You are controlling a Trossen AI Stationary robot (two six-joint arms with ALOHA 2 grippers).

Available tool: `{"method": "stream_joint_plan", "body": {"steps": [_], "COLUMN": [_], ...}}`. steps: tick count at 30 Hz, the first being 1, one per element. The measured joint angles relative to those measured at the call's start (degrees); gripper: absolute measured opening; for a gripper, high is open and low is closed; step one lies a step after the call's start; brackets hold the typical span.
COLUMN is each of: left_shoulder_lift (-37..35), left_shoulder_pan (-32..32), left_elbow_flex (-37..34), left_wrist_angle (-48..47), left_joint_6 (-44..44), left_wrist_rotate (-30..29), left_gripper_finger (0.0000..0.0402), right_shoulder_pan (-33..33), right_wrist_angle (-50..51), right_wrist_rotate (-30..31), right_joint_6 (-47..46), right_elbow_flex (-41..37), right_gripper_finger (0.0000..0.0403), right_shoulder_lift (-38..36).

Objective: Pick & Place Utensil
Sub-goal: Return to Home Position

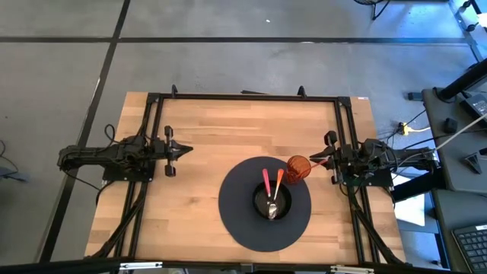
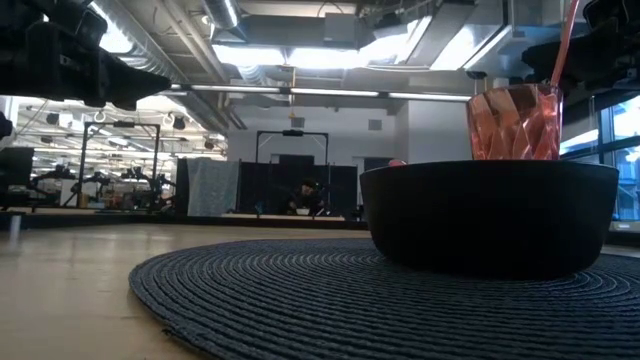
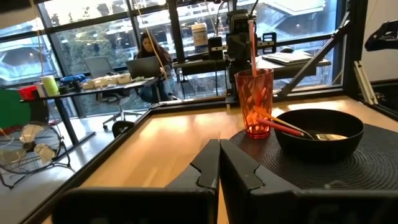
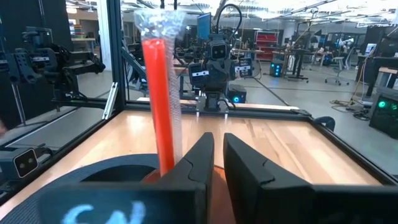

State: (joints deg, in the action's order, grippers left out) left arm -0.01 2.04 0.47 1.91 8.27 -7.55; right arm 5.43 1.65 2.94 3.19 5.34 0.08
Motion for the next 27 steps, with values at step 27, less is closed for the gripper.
{"method": "stream_joint_plan", "body": {"steps": [27], "left_shoulder_lift": [0.0], "left_shoulder_pan": [0.0], "left_elbow_flex": [0.0], "left_wrist_angle": [0.0], "left_joint_6": [0.0], "left_wrist_rotate": [0.0], "left_gripper_finger": [0.0004], "right_shoulder_pan": [0.0], "right_wrist_angle": [0.0], "right_wrist_rotate": [0.0], "right_joint_6": [-0.1], "right_elbow_flex": [0.0], "right_gripper_finger": [0.0039], "right_shoulder_lift": [0.0]}}
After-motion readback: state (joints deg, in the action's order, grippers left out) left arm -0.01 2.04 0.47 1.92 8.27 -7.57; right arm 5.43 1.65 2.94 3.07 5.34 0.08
